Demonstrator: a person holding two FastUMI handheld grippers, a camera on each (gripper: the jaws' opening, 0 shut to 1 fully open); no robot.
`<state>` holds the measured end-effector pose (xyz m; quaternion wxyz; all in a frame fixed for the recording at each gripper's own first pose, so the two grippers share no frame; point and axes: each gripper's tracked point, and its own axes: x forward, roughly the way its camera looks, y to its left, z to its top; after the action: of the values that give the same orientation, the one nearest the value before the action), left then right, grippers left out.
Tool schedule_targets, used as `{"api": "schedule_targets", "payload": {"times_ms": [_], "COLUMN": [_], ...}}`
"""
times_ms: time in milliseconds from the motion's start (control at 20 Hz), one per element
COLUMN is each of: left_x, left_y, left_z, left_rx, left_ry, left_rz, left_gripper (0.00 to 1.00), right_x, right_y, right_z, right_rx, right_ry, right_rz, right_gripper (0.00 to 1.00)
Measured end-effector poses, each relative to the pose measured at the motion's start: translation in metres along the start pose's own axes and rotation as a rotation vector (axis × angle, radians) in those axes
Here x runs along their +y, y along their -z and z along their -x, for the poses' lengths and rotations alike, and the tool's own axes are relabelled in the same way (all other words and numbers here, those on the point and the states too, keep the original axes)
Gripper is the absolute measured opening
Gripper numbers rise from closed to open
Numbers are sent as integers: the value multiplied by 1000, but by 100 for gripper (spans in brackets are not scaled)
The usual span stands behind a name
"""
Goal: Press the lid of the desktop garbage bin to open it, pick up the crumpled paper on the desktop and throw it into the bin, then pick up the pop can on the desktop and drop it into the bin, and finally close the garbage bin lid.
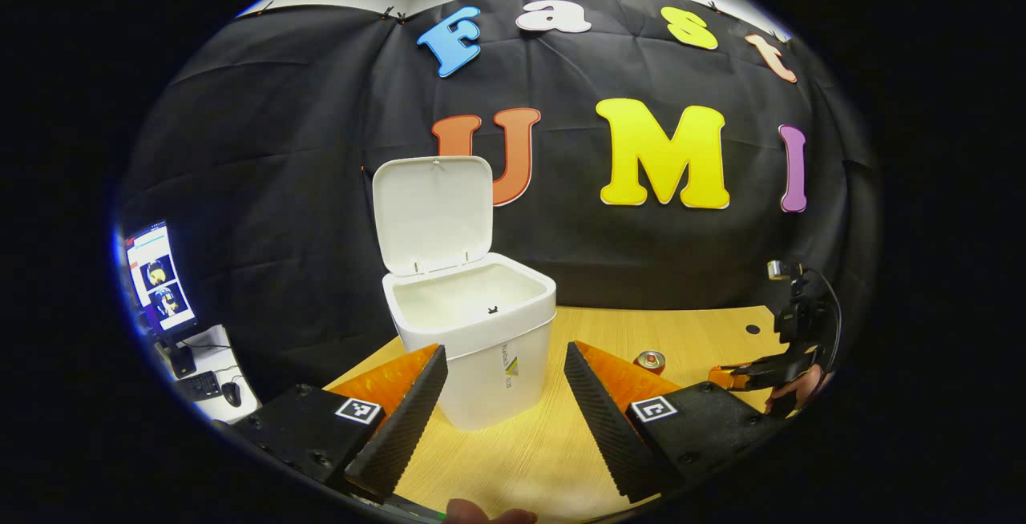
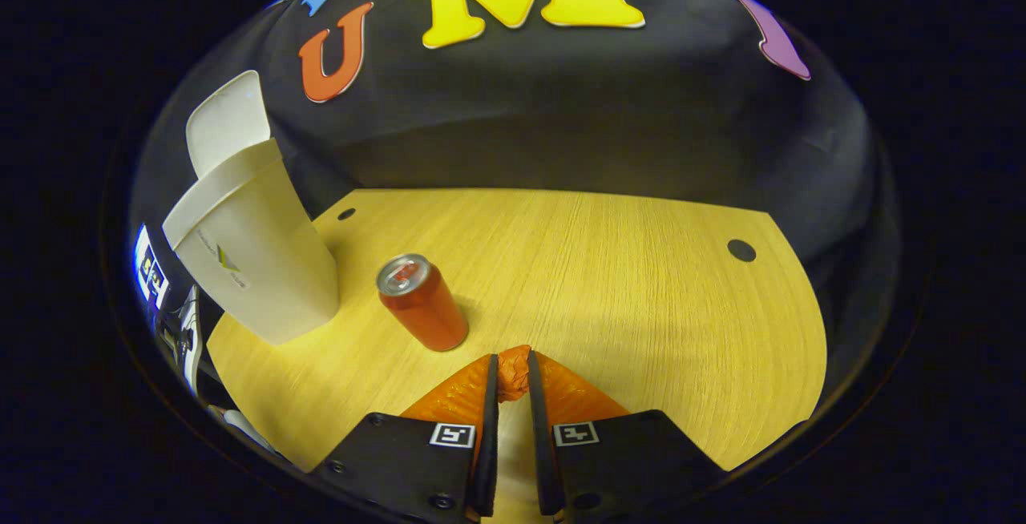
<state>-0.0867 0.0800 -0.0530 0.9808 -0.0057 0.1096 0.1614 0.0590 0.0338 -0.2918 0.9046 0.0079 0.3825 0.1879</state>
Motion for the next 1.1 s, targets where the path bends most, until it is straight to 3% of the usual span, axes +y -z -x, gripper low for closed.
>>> {"api": "schedule_targets", "payload": {"times_ms": [500,750,1100], "left_x": [38,67,135], "left_y": [11,25,38], "left_z": [-9,-4,13], "left_rx": [-17,-15,3], "left_ry": [23,-1,-138], "left_rz": [43,86,127], "left_gripper": [97,97,97], "right_x": [107,189,324], "right_y": [-132,-175,-203], "right_z": [83,81,50], "right_rx": [-225,-288,-316], "right_ry": [-107,-212,-376], "right_rz": [137,193,294], "right_gripper": [21,21,21]}}
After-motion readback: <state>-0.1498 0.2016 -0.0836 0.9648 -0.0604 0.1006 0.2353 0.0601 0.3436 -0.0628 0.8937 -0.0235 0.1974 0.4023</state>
